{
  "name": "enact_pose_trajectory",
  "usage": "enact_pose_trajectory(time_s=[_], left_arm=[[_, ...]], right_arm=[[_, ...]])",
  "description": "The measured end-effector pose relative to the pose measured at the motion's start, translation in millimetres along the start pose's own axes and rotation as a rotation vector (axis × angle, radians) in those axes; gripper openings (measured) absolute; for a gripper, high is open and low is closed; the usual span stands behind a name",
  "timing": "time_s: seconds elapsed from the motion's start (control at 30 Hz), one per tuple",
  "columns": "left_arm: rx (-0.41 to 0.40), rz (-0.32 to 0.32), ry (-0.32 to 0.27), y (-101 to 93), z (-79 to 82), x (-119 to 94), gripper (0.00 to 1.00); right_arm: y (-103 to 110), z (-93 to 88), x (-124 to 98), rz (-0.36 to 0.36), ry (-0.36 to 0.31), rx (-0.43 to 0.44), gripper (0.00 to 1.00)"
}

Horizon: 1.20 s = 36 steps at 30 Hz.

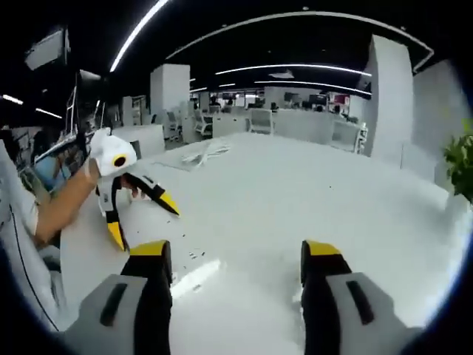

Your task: Straighten the power strip on the desk, plug the charger into it

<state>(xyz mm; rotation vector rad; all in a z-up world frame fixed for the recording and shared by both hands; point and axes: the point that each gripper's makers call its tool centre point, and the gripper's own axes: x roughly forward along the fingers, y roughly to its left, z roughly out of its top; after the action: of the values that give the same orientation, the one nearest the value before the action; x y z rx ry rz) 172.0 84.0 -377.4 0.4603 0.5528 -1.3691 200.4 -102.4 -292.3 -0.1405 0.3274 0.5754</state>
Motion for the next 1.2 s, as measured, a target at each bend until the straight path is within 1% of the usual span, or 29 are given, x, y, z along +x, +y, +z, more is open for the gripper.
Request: enact_pose_trajectory(time_s=[0.1,0.23,0.3,0.4,0.53,0.57,0.63,0.67,0.7,0.73,0.83,0.87,0.9,0.97,1.03,1.13,1.2], left_arm=[[0.005,0.004,0.001,-0.2,-0.6,0.3,0.77],[0.009,0.004,-0.010,-0.3,-0.9,0.5,0.77],[0.010,0.005,-0.014,-0.2,-0.9,0.5,0.77],[0.010,0.004,-0.019,0.0,-1.0,0.6,0.77],[0.010,0.004,-0.021,0.5,-1.3,0.6,0.77],[0.010,0.004,-0.023,0.5,-1.4,0.4,0.77],[0.011,0.004,-0.027,0.9,-1.4,0.2,0.77],[0.012,0.004,-0.027,1.0,-1.5,0.1,0.77],[0.012,0.003,-0.028,1.3,-1.5,0.0,0.77],[0.012,0.003,-0.029,1.3,-1.5,-0.1,0.77],[0.012,0.003,-0.030,1.4,-1.5,-0.4,0.77],[0.012,0.003,-0.030,1.4,-1.5,-0.5,0.77],[0.012,0.003,-0.030,1.3,-1.4,-0.5,0.77],[0.012,0.003,-0.031,1.2,-1.4,-0.6,0.77],[0.012,0.004,-0.033,1.2,-1.4,-0.7,0.77],[0.012,0.003,-0.033,1.0,-1.5,-0.7,0.77],[0.014,0.004,-0.032,0.8,-1.5,-0.8,0.77]], right_arm=[[-12.8,-3.5,-9.9,-0.039,-0.036,0.027,0.70],[-20.1,-1.4,-15.7,-0.060,-0.063,0.048,0.69],[-22.0,1.5,-17.1,-0.065,-0.085,0.041,0.68],[-23.5,-1.8,-11.9,-0.049,-0.089,0.047,0.69],[-36.2,-10.3,-3.4,-0.079,-0.098,0.049,0.68],[-39.0,-12.1,-0.4,-0.076,-0.100,0.057,0.66],[-41.6,-18.3,5.1,-0.072,-0.086,0.062,0.61],[-44.9,-22.2,8.0,-0.084,-0.076,0.055,0.61],[-50.7,-26.8,10.3,-0.112,-0.061,0.051,0.61],[-52.2,-29.5,13.1,-0.116,-0.056,0.042,0.61],[-59.2,-32.4,21.7,-0.141,-0.068,0.045,0.61],[-64.1,-36.3,23.6,-0.167,-0.049,0.043,0.60],[-65.9,-37.6,26.1,-0.175,-0.047,0.037,0.58],[-65.7,-39.3,29.9,-0.168,-0.052,0.036,0.53],[-64.1,-40.3,33.6,-0.163,-0.055,0.042,0.52],[-62.6,-47.7,38.2,-0.170,-0.024,0.029,0.52],[-61.6,-51.0,40.3,-0.154,-0.010,0.031,0.46]])
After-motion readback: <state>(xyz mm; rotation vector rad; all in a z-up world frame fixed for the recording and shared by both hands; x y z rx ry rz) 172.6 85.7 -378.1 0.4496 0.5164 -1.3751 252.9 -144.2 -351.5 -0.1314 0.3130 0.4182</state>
